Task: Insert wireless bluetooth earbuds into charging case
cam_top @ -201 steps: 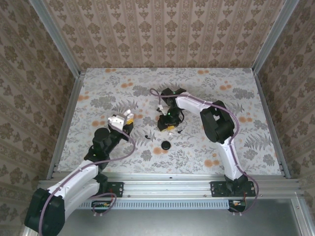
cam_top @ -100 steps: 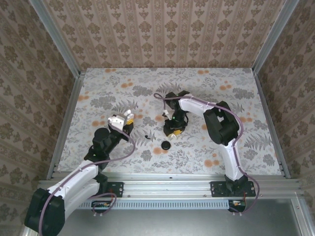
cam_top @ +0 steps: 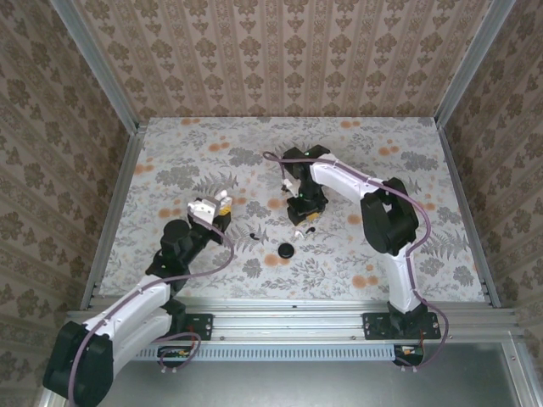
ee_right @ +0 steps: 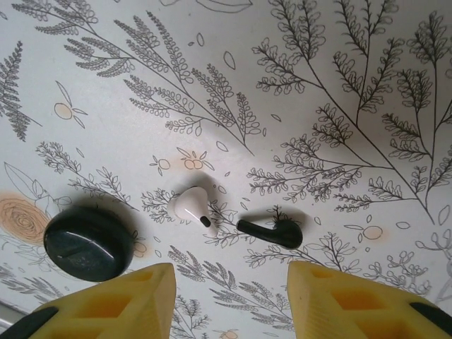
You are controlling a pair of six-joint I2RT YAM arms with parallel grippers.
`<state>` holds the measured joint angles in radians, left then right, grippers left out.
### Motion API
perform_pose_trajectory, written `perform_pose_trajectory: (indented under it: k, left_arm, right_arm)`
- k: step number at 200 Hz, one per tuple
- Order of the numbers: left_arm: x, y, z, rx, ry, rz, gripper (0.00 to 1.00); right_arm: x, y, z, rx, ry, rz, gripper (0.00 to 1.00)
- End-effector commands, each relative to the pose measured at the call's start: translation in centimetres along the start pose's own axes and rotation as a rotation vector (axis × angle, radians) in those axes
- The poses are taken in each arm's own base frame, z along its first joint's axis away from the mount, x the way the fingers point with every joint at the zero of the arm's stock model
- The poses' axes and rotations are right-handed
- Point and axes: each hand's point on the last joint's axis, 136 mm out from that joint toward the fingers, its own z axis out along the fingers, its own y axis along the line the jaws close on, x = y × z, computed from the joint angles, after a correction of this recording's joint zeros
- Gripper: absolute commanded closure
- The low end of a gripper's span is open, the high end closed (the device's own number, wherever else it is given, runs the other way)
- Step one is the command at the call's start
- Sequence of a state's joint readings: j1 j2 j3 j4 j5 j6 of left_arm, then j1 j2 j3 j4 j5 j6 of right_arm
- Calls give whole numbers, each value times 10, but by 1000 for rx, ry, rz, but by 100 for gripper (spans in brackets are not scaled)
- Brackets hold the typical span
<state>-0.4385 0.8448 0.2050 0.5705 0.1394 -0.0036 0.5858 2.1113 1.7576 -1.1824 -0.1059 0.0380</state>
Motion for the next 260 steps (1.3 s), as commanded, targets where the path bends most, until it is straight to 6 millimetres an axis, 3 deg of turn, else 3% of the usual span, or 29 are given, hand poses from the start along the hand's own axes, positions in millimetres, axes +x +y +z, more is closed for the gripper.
perform_pose_trajectory:
  k: [1,34,95,260]
  left_arm:
    - [-12,-2,3,29,-37,6,89]
    - [-14,-3,4,41,-36,-3,89]
    - [-13,1,1,18,-32,7,89]
    - [-14,4,-1,-2,-27,16,89]
  right_arm:
    - [4,-2,2,73,42,-52,53]
    - [-1,11,13,80,56,-96,53]
    - [-5,10,28,91,76,-147,54]
    - [8,18,60,70,129,-177,57]
